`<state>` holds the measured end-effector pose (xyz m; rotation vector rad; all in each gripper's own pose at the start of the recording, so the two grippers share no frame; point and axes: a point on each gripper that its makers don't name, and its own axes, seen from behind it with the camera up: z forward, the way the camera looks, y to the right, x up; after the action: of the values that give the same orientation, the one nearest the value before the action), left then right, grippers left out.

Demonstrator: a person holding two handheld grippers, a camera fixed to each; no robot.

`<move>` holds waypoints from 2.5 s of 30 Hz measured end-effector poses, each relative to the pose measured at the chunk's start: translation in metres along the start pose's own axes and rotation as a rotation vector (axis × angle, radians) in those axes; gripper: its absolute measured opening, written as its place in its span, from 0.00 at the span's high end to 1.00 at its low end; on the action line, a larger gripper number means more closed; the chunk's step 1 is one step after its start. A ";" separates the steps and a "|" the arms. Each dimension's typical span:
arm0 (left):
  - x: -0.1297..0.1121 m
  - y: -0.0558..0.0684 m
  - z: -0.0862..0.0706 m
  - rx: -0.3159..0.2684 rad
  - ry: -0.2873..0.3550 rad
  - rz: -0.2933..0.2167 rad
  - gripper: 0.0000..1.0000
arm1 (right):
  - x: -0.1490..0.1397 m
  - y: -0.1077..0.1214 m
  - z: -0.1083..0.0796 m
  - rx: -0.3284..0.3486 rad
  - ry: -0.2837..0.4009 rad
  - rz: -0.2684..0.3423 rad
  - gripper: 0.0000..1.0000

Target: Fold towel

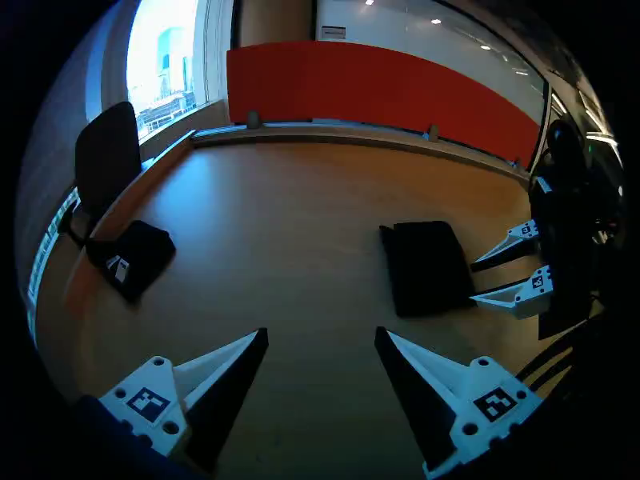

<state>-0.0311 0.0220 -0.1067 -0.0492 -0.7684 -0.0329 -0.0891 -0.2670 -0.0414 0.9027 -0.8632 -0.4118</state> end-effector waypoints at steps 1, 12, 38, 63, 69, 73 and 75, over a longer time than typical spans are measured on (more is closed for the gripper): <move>0.000 0.000 0.000 0.000 0.001 0.001 0.01 | -0.002 0.001 -0.001 -0.003 0.000 0.005 0.23; -0.001 0.002 -0.003 0.002 0.004 0.005 0.00 | -0.018 0.003 0.000 -0.025 -0.016 0.019 0.24; -0.002 0.001 -0.005 -0.005 0.008 0.002 0.00 | -0.045 0.002 0.008 -0.048 -0.049 0.109 0.56; -0.003 0.001 -0.006 -0.009 0.004 0.005 0.00 | -0.032 0.010 -0.002 -0.073 -0.013 0.114 0.95; 0.000 0.000 -0.008 -0.007 0.010 0.010 0.01 | -0.003 0.018 -0.017 -0.091 0.039 0.087 0.95; 0.005 0.000 -0.011 -0.007 0.019 0.010 0.00 | 0.022 0.024 -0.028 -0.103 0.078 0.064 0.95; 0.007 0.000 -0.013 -0.006 0.026 0.011 0.00 | 0.035 0.027 -0.034 -0.110 0.098 0.051 0.95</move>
<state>-0.0166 0.0207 -0.1111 -0.0581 -0.7423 -0.0255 -0.0414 -0.2571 -0.0140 0.7919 -0.7647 -0.3647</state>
